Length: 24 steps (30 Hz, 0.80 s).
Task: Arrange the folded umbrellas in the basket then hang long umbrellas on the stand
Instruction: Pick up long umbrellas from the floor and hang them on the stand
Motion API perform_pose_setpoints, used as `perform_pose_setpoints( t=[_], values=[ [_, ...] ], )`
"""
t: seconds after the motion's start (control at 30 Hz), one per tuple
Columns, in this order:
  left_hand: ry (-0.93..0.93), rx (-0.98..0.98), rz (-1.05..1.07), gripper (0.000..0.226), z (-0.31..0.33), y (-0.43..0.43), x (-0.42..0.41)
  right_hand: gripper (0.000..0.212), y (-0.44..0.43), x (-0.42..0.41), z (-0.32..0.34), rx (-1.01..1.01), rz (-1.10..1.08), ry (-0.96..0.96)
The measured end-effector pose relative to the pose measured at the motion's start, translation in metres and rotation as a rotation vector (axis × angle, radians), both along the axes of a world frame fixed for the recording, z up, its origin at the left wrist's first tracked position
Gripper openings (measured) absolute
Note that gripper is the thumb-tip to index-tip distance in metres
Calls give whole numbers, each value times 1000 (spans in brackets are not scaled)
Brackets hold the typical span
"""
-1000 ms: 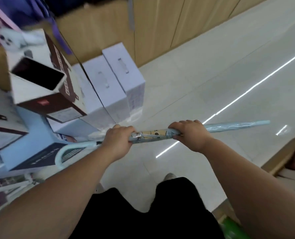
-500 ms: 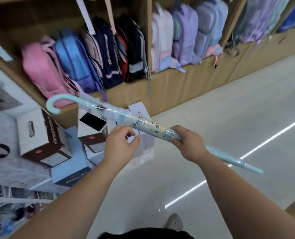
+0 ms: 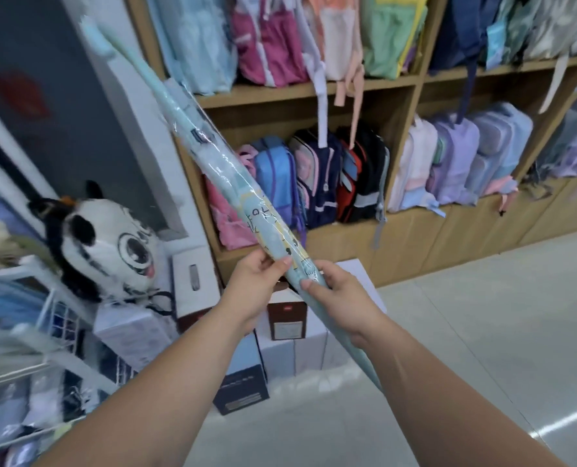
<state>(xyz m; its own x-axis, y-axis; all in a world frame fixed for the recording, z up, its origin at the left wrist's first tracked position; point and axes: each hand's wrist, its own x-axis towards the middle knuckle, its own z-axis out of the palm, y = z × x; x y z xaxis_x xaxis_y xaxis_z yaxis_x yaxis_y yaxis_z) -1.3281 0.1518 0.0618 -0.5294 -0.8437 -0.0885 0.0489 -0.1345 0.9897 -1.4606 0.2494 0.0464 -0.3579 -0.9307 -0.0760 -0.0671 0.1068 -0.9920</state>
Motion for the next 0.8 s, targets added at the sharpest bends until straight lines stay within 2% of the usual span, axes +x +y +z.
perform_pose_setpoints(
  t=[0.17, 0.33, 0.47, 0.7, 0.8],
  values=[
    [87, -70, 164, 15, 26, -49, 71, 19, -60, 67, 22, -45, 123, 13],
    [73, -159, 384, 12, 60, -97, 120, 36, -111, 102, 19, -54, 160, 261],
    [46, -245, 504, 9, 92, -130, 152, 37, -146, 116, 13, -26, 273, 391],
    [16, -356, 676, 9, 150, -181, 180, 29, -228, 144, 44, -245, 420, 431],
    [41, -417, 647, 20, 167, -197, 190, 23, -260, 160, 62, -307, 459, 368]
  ],
)
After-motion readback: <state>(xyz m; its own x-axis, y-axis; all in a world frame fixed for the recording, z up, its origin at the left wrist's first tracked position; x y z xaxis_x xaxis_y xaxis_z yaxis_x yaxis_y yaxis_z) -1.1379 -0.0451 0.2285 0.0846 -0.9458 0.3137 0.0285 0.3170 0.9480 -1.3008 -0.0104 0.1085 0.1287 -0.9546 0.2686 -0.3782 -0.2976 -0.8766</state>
